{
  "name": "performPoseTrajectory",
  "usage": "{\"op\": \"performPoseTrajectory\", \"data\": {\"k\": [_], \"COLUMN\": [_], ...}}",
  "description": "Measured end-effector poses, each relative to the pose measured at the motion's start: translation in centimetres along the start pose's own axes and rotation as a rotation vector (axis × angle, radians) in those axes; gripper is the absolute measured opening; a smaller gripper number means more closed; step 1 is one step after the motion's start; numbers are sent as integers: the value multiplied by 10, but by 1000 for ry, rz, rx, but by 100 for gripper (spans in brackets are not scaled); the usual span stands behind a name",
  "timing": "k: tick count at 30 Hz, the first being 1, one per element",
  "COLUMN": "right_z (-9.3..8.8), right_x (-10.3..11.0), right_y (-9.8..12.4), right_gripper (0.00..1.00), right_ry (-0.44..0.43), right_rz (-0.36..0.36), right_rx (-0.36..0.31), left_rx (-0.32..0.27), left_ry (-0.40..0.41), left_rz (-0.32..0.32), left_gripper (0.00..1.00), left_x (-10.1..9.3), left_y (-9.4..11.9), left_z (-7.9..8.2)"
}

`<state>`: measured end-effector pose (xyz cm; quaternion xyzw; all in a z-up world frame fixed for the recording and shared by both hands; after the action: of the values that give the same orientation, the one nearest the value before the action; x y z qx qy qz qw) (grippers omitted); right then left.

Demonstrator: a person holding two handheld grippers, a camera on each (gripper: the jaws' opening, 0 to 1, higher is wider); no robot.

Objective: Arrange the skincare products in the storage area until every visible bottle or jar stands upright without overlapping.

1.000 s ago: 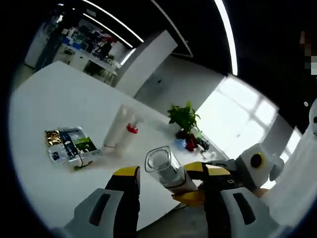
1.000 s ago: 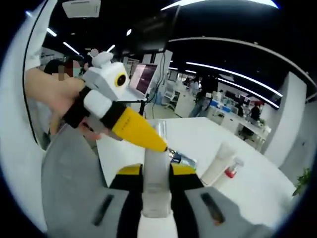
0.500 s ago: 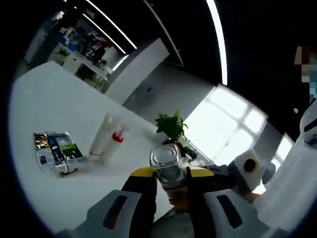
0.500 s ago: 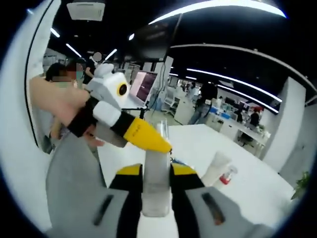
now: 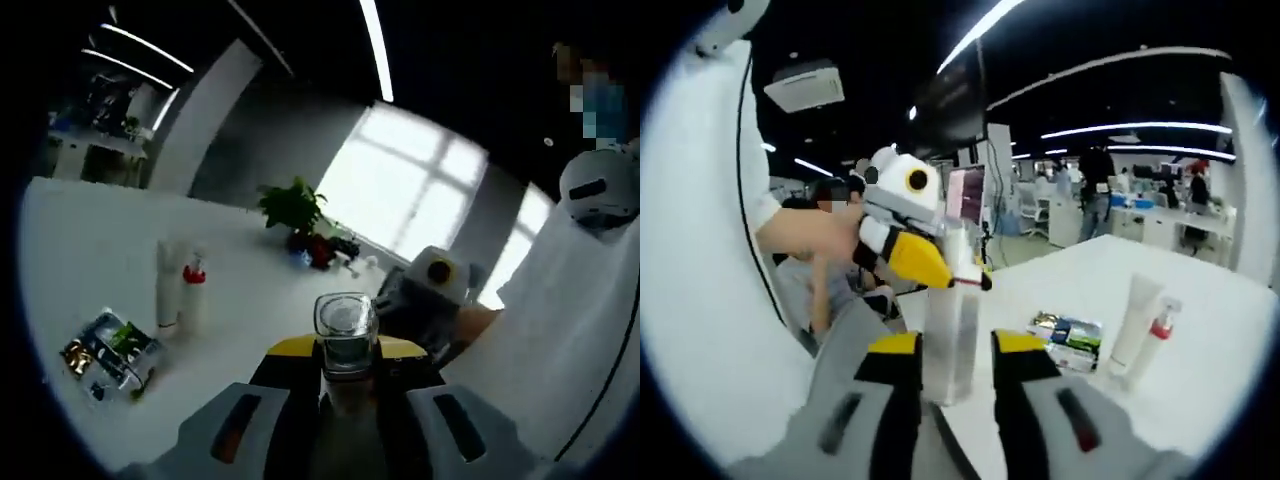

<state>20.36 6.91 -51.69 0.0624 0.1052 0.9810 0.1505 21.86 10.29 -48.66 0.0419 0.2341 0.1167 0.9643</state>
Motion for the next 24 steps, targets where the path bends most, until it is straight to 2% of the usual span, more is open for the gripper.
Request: {"op": "performPoseTrajectory", "data": {"k": [4, 6, 10, 13, 16, 20, 24], "right_z": [6, 10, 18, 25, 25, 28, 30], "right_x": [6, 5, 7, 6, 5, -5, -23], "right_y": [3, 5, 7, 8, 8, 13, 15], "right_gripper": [24, 23, 24, 25, 22, 21, 20], "right_ry": [-78, -73, -99, -107, -104, -117, -70], "right_rz": [86, 99, 145, 154, 147, 73, -63], "right_rx": [-40, -56, -75, -105, -102, -139, -133], "left_rx": [47, 60, 73, 85, 92, 64, 13], "left_ry": [-91, -124, -153, -172, -176, -144, -93], "left_rz": [-90, -127, -194, -229, -233, -193, -56], "left_gripper": [16, 16, 16, 16, 16, 16, 19], "left_x": [-15, -21, -29, -32, -29, -20, 1], "left_y": [-3, -7, -15, -20, -22, -22, -26], "left_z": [8, 14, 22, 23, 24, 30, 36]}}
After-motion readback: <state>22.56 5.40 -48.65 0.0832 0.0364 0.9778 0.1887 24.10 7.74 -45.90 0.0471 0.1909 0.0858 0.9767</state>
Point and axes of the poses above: the point that each gripper's makers call its tool centre point, and the gripper's own axes: y roughly backward along the fingers, x roughly to its left, z roughly out of its top, the point moved 2 cm from there along y, roughly backward along the fingers, and after that the axes turned 1 degree about x, right-handed, at the moved point
